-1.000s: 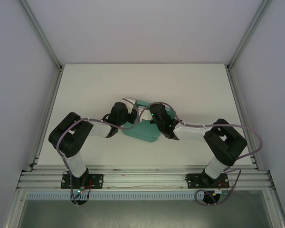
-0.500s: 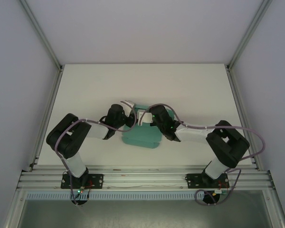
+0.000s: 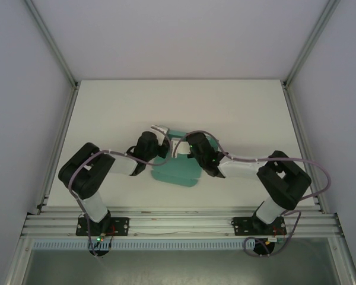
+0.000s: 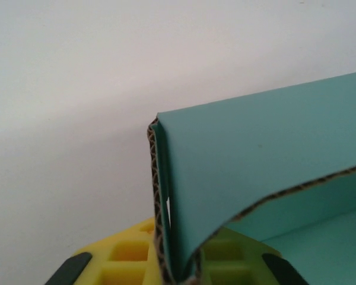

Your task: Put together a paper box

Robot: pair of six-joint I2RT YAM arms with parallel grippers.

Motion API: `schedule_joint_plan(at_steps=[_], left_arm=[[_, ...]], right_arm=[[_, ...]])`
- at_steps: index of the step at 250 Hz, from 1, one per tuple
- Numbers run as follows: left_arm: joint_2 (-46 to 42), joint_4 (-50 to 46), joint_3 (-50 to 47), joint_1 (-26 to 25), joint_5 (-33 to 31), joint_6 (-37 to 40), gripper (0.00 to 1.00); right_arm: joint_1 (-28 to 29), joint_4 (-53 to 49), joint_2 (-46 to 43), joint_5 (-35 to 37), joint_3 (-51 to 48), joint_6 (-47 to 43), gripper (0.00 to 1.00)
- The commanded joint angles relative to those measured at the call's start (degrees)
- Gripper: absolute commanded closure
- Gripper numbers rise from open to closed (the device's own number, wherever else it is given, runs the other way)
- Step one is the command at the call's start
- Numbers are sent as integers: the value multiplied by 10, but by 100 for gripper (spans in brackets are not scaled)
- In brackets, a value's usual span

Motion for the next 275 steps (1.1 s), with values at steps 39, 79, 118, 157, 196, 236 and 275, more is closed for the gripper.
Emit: schedule_joint_plan(at_steps=[39, 79, 118, 157, 196, 236, 275], left_arm=[[42, 98, 3, -32, -60, -6, 100], [42, 115, -7, -34, -36, 22, 100], [43, 140, -16, -36, -15, 30, 100], [51, 158, -20, -39, -4, 30, 100], [63, 169, -19, -42, 3, 28, 100], [75, 184, -20, -45, 5, 21, 100], [85, 195, -23, -49, -2, 22, 100]], right_arm=[[31, 35, 7, 12, -3, 102, 84], [29, -20, -56, 8, -1, 209, 43], [4, -128, -143, -81, 9, 359, 1], [-62, -142, -212, -211, -1, 501, 0], [-120, -162, -197, -203, 41, 601, 0], [-137, -213, -117, -196, 113, 606, 0], [-138, -226, -36, -210, 161, 607, 1]])
